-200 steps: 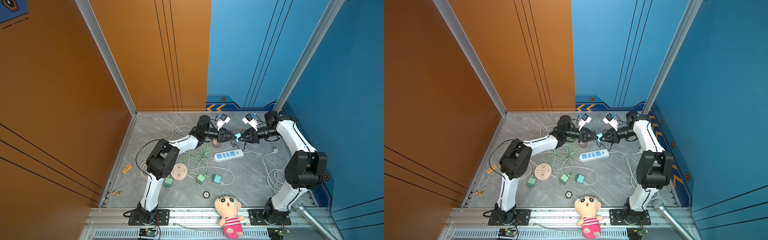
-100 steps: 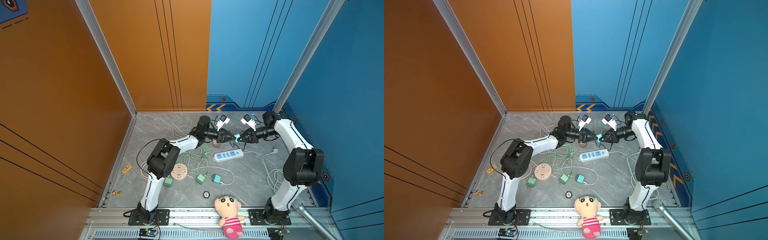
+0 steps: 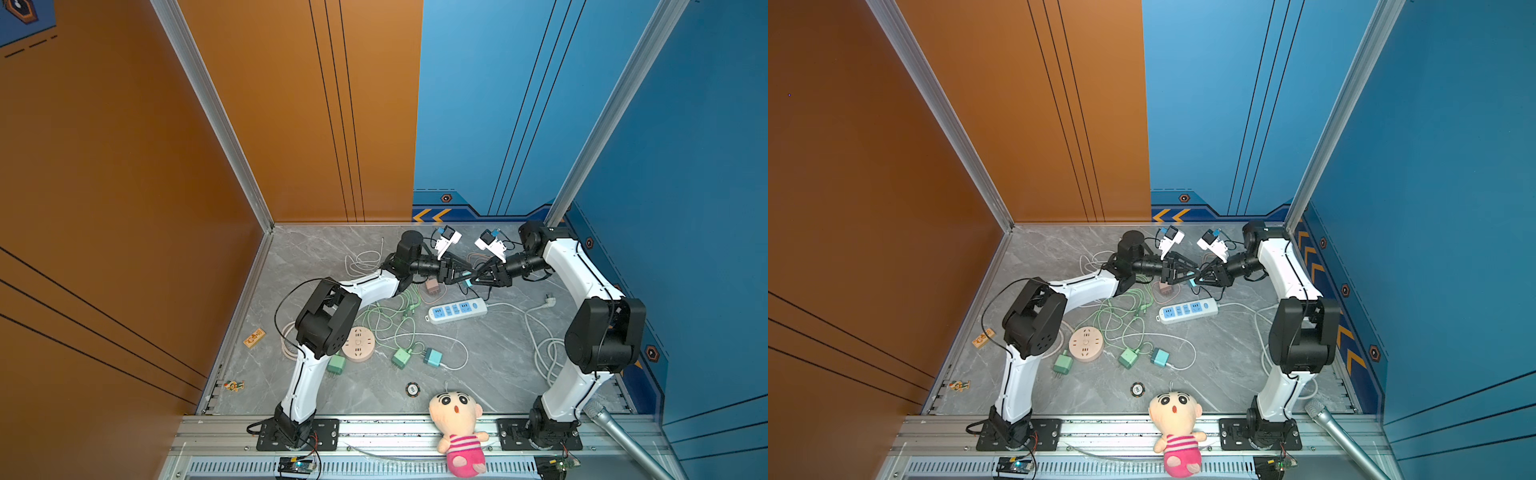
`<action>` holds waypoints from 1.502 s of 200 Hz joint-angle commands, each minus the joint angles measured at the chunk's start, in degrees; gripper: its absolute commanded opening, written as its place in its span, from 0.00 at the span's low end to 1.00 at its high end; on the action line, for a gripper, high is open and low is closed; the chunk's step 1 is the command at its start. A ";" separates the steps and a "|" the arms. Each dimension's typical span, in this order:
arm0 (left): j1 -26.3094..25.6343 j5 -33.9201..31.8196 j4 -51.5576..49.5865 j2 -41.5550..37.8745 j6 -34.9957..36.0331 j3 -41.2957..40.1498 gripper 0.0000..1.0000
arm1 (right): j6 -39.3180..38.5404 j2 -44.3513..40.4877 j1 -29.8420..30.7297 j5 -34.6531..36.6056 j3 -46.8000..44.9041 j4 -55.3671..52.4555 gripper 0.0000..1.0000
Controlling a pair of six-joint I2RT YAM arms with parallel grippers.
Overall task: Insert plugs into power strip
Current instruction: Pass the plug, then insert the plug into the socket.
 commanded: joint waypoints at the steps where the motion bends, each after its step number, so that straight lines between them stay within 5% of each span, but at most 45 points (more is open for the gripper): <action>1: 2.85 -3.88 0.96 -4.78 -0.50 -2.89 0.76 | 4.27 -4.44 -1.19 6.52 -2.07 6.11 0.00; 74: 7.56 -5.80 -1.92 -12.53 1.32 -14.62 0.80 | 2.96 -4.48 -1.43 20.96 -4.89 9.67 0.00; 141: 2.39 -16.34 -39.53 -16.20 25.63 -10.52 0.77 | -3.54 0.11 1.16 30.29 -1.38 8.17 0.00; 300: 3.82 -12.81 -41.59 -9.92 23.81 -7.30 0.68 | -10.69 10.85 8.25 35.55 3.85 0.47 0.00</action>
